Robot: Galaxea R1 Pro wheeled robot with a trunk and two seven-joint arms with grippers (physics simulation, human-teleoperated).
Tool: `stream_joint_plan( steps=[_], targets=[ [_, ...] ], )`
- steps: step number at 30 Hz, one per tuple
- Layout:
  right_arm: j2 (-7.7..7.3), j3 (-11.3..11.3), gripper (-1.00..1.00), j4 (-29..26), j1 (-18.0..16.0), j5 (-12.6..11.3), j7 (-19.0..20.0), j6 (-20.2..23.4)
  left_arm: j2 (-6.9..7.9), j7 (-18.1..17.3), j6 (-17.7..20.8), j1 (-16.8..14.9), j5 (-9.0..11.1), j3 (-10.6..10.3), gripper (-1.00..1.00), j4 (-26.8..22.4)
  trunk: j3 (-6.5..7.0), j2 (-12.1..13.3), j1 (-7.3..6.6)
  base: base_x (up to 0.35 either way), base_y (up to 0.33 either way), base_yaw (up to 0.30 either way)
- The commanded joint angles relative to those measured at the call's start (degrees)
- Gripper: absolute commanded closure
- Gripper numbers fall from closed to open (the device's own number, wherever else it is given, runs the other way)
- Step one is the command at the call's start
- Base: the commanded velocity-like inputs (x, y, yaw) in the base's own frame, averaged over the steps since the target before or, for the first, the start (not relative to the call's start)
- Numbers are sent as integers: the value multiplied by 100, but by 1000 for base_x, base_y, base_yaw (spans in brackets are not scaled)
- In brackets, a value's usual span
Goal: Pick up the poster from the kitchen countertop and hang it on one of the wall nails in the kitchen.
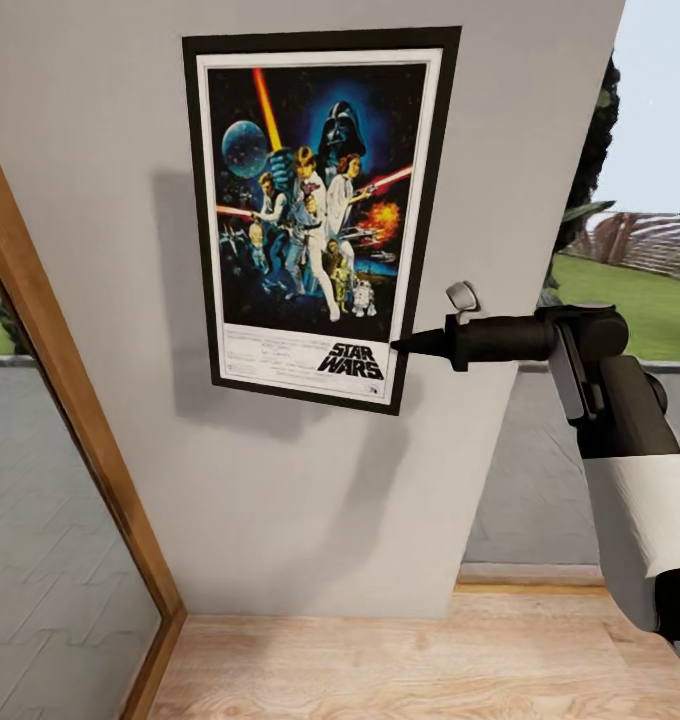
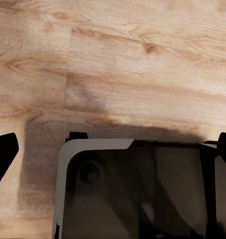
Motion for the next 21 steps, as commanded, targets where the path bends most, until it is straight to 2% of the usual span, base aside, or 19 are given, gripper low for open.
stream_joint_plan(
  steps=[1, 21],
  targets=[
    [-6, 10, 100, 0, -6, -37, -9, 56, -3, -41, 3, -1, -5, 34, -100, -6, -11, -12, 6, 183, 0, 0],
    [3, 41, 100, -21, -6, -53, 7, 56, -3, -41, -3, -1, 0, 34, -100, -6, -11, -12, 6, 22, 0, 0]
  ],
)
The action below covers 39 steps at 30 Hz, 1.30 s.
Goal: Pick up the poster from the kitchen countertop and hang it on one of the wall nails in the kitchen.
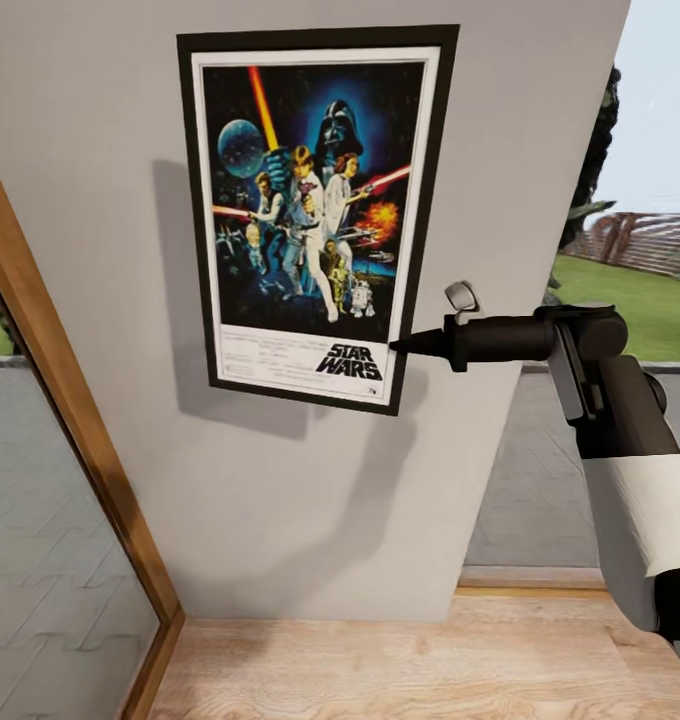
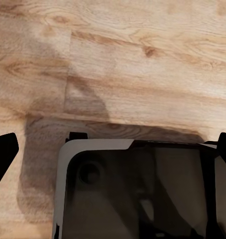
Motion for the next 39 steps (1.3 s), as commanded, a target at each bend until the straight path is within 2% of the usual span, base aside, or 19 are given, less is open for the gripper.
stream_joint_plan(
  steps=[1, 39],
  targets=[
    [-6, 15, 100, 0, -6, -37, -8, 56, -3, -39, 2, -1, -5, 34, -100, -6, -12, -12, 4, 0, 0, 0],
    [4, 66, 100, -1, 3, -2, -7, 57, -3, -41, 0, -1, -1, 34, -100, -12, -12, -12, 4, 0, 0, 0]
  ],
)
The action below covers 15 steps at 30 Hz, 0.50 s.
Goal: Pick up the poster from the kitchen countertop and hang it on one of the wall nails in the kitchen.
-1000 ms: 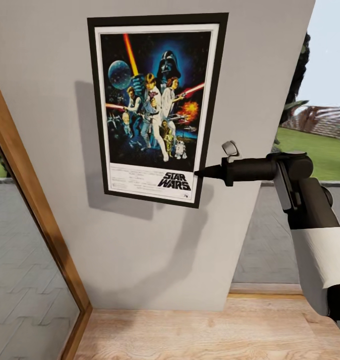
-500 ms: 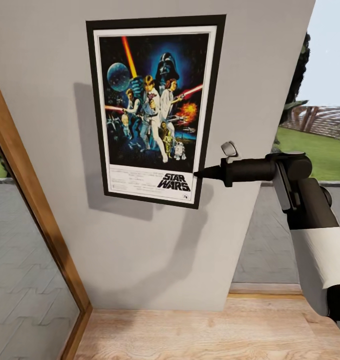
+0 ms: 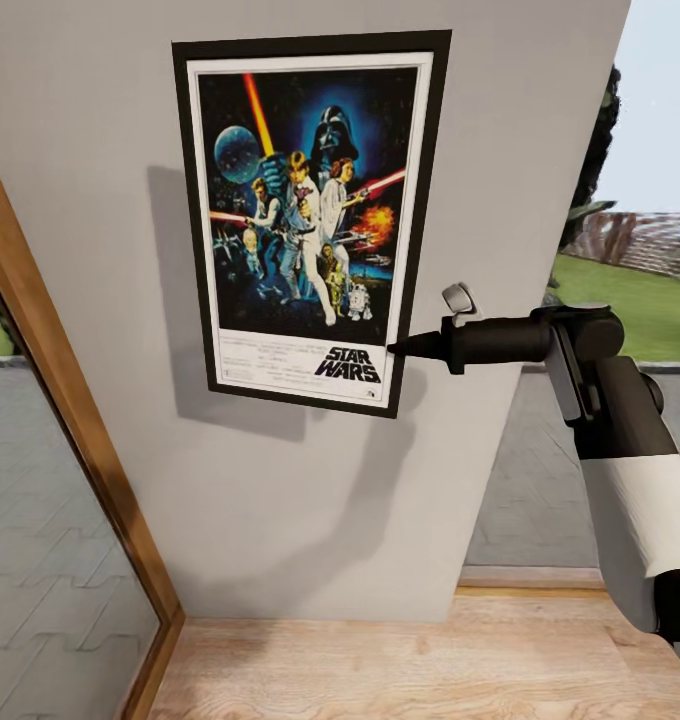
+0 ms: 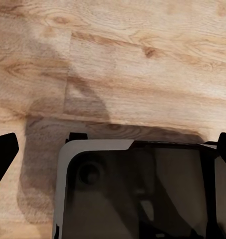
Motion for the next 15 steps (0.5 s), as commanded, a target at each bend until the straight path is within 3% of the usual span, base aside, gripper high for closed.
stream_joint_plan(
  steps=[1, 8, 15],
  targets=[
    [-6, 11, 100, 1, -6, -37, -9, 57, -3, -41, 3, -1, -4, 34, -100, -5, -12, -12, 4, 28, 9, 0],
    [-6, 11, 100, 1, -6, -33, -9, 57, -3, -41, 3, -1, -4, 37, -100, -6, -12, -12, 4, 149, 84, 0],
    [-6, 11, 100, -2, -6, -28, -9, 57, -3, -41, 3, -1, -4, 42, -100, -5, -12, -12, 4, 47, 22, 0]
  ],
)
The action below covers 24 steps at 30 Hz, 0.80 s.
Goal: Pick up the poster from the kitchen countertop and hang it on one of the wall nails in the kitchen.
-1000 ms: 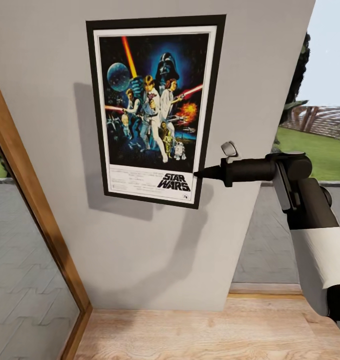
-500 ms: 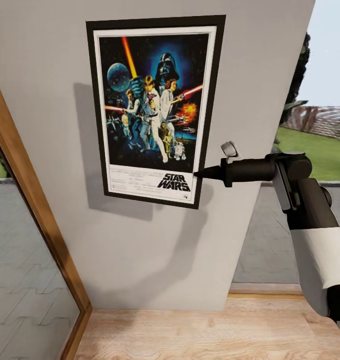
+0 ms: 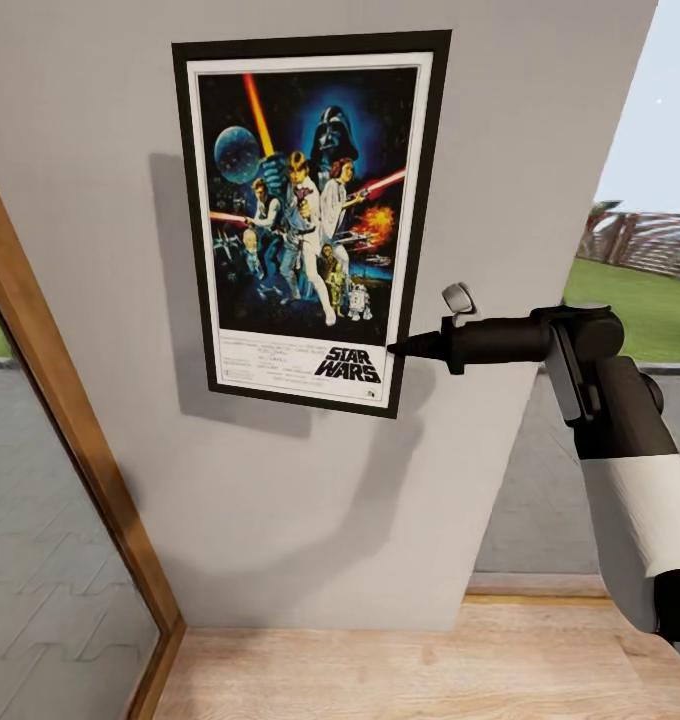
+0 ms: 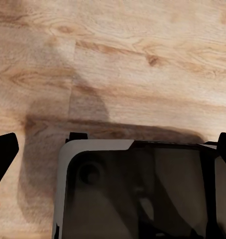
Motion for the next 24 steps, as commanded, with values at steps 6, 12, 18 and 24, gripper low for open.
stream_joint_plan(
  steps=[6, 12, 18, 24],
  targets=[
    [-6, 11, 100, -4, -6, -35, -9, 56, -3, -41, 3, -1, -4, 34, -100, -7, -12, -12, 4, 204, 2, 0],
    [-6, 11, 100, -5, -6, -35, -9, 55, -3, -41, 3, -1, -4, 34, -100, -5, -12, -12, 4, 131, 0, 0],
    [-6, 11, 100, -5, -6, -35, -9, 56, -3, -41, 3, -1, -4, 35, -100, -6, -12, -12, 4, 27, 0, 0],
    [-6, 11, 100, -5, -6, -35, -9, 56, -3, -41, 3, -1, -5, 35, -100, -7, -12, -12, 4, 55, 0, 0]
  ],
)
